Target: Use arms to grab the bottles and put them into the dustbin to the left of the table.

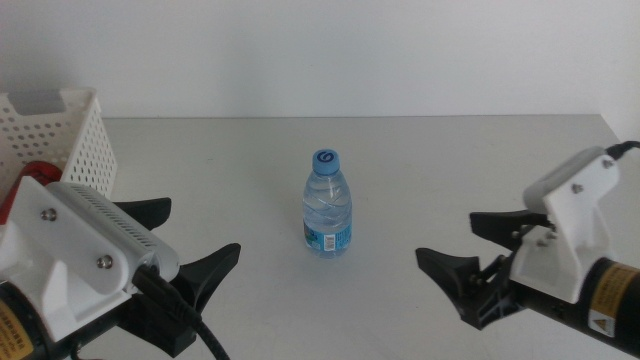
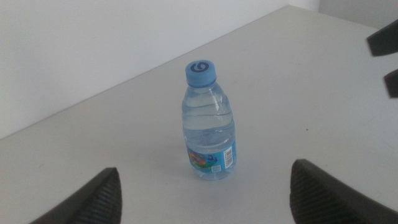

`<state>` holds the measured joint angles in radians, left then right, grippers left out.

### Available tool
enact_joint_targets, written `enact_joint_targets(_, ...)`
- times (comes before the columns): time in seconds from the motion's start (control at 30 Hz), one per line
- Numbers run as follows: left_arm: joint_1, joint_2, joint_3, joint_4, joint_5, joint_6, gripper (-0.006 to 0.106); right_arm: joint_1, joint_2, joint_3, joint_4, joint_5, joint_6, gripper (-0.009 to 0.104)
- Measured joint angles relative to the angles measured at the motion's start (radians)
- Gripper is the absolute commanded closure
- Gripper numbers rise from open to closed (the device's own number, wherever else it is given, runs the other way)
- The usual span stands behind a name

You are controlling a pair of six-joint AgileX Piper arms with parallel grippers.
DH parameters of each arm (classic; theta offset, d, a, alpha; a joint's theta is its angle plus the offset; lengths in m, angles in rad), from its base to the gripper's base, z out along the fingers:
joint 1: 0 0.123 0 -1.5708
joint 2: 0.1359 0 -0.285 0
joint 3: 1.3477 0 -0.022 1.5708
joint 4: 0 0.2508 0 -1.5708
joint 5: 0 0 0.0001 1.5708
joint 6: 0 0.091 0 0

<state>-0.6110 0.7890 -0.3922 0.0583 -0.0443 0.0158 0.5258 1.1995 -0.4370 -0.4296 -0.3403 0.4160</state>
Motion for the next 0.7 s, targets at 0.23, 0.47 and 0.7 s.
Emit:
enact_joint_targets(0.23, 0.0, 0.0, 0.0, 0.0, 0.0, 0.0, 0.008, 0.0, -0.332, 0.014, 0.064, 0.295, 0.029, 0.001)
enact_joint_targets(0.47, 0.0, 0.0, 0.0, 0.0, 0.0, 0.0, 0.008, 0.0, -0.402, -0.041, 0.363, 0.514, -0.28, 0.002)
enact_joint_targets(0.7, 0.0, 0.0, 0.0, 0.0, 0.0, 0.0, 0.008, 0.0, -0.402, -0.045, 0.43, 0.537, -0.416, 0.005)
